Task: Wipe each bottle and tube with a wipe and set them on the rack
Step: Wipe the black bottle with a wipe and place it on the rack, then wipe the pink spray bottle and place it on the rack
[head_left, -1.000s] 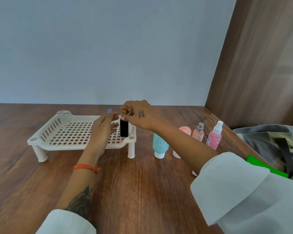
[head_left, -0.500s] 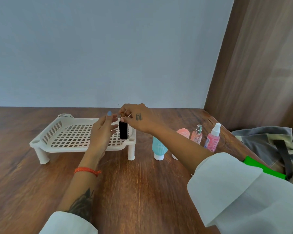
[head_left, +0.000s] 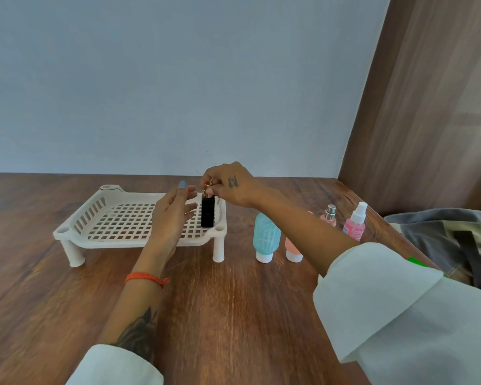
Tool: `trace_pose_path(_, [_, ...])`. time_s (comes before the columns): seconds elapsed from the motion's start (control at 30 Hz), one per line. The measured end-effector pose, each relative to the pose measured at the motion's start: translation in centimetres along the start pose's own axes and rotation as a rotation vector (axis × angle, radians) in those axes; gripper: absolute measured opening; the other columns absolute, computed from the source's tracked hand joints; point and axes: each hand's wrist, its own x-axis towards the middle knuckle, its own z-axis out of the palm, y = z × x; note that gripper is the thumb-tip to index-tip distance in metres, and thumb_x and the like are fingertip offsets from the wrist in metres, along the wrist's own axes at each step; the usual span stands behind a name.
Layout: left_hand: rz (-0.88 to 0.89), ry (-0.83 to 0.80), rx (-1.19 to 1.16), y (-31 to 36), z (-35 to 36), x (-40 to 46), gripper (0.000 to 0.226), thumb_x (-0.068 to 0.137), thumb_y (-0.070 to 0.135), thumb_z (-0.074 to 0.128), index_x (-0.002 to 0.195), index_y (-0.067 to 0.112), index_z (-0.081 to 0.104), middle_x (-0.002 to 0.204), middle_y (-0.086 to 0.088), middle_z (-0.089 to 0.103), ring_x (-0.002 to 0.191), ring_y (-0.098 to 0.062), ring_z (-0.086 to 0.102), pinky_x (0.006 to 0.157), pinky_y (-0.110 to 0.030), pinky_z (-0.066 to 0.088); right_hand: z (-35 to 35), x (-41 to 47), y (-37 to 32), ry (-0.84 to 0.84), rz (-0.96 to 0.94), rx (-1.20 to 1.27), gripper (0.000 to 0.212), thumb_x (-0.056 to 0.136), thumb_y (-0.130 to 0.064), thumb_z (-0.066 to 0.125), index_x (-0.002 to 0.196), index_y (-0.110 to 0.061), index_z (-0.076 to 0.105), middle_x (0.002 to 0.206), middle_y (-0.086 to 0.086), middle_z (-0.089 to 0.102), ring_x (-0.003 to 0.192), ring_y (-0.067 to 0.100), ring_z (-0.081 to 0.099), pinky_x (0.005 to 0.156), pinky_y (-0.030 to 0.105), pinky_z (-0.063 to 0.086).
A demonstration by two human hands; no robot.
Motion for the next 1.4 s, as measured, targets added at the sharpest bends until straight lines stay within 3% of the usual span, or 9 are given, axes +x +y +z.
trace_pose_path(0.37, [-0.002,-0.009,-0.018,0.0,0.1,0.0,0.034,0.099,0.040,0.040,0.110,0.016,0.062,0.115,-0.004,0.064,0.103,-0.022,0.063,0.091,-0.032,0.049,-0.3,0.1,-0.2,-0.030,-0.044,-0.073,0.020,0.087,-0.009,0.060,0.106,-0.010,0.068,0.090,0.000,0.062,0.082,0.010,0.052,0.062,0.011,0.035])
trace_pose_path(0.5, [0.011,-0.010,-0.002,0.2,0.2,-0.3,0.038,0.099,0.040,0.039,0.117,0.014,0.061,0.116,-0.002,0.063,0.105,-0.021,0.062,0.092,-0.032,0.048,-0.2,-0.2,-0.3,-0.034,-0.038,-0.062,0.028,0.088,-0.015,0.060,0.115,-0.012,0.063,0.110,0.007,0.066,0.093,0.015,0.058,0.076,0.019,0.041])
trace_pose_path(0.6, [0.036,-0.015,0.007,0.3,0.3,-0.4,0.040,0.099,0.041,0.039,0.120,0.014,0.060,0.118,-0.001,0.062,0.106,-0.019,0.061,0.094,-0.031,0.047,-0.2,-0.5,-0.4,-0.035,-0.028,-0.040,0.032,0.088,-0.018,0.059,0.119,-0.011,0.061,0.114,0.010,0.065,0.101,0.020,0.060,0.085,0.026,0.046])
trace_pose_path(0.73, [0.108,0.010,0.073,0.3,0.1,-0.7,0.031,0.096,0.046,0.041,0.110,0.028,0.062,0.115,0.005,0.064,0.105,-0.014,0.061,0.100,-0.037,0.045,-0.2,-0.6,-0.3,-0.015,-0.006,0.001,0.038,0.087,-0.018,0.061,0.124,-0.013,0.057,0.115,0.010,0.065,0.100,0.019,0.061,0.085,0.025,0.045])
trace_pose_path(0.83, [0.218,0.057,0.124,0.9,0.4,-1.3,0.016,0.098,0.039,0.043,0.097,0.039,0.059,0.092,0.020,0.060,0.088,0.002,0.057,0.088,-0.021,0.044,-0.6,-1.0,-0.1,0.034,0.004,0.051,0.038,0.088,-0.021,0.062,0.125,-0.013,0.057,0.111,0.011,0.067,0.098,0.020,0.063,0.088,0.028,0.048])
trace_pose_path(0.93, [0.375,0.092,0.197,1.7,1.0,-2.1,0.025,0.097,0.033,0.048,0.119,0.028,0.059,0.108,0.018,0.059,0.094,0.011,0.054,0.081,-0.002,0.038,-1.4,-1.9,0.2,0.114,0.011,0.106,0.039,0.088,-0.029,0.063,0.124,-0.015,0.057,0.112,0.009,0.066,0.092,0.014,0.061,0.090,0.028,0.049])
trace_pose_path(1.03, [0.512,0.066,0.243,1.9,2.0,-2.7,0.032,0.094,0.037,0.052,0.124,0.028,0.056,0.122,0.014,0.055,0.110,-0.002,0.054,0.092,-0.015,0.040,-2.6,-3.5,0.8,0.198,0.017,0.129,0.040,0.087,-0.033,0.063,0.124,-0.019,0.058,0.115,0.004,0.065,0.092,0.010,0.061,0.090,0.028,0.050])
trace_pose_path(1.23, [0.627,-0.094,0.269,4.1,6.1,-5.1,0.037,0.087,0.048,0.052,0.123,0.041,0.048,0.122,0.025,0.049,0.119,-0.006,0.051,0.099,-0.028,0.043,-6.0,-8.3,3.0,0.375,0.027,0.084,0.040,0.087,-0.035,0.064,0.123,-0.019,0.059,0.117,0.001,0.065,0.105,0.012,0.060,0.093,0.030,0.050])
trace_pose_path(1.4, [0.596,-0.243,0.257,4.6,10.3,-8.1,0.038,0.087,0.041,0.059,0.124,0.040,0.048,0.117,0.032,0.046,0.115,-0.002,0.050,0.095,-0.020,0.041,-8.1,-13.0,5.6,0.495,0.118,0.055,0.040,0.087,-0.034,0.062,0.124,-0.019,0.058,0.124,-0.001,0.061,0.113,0.011,0.056,0.100,0.031,0.045])
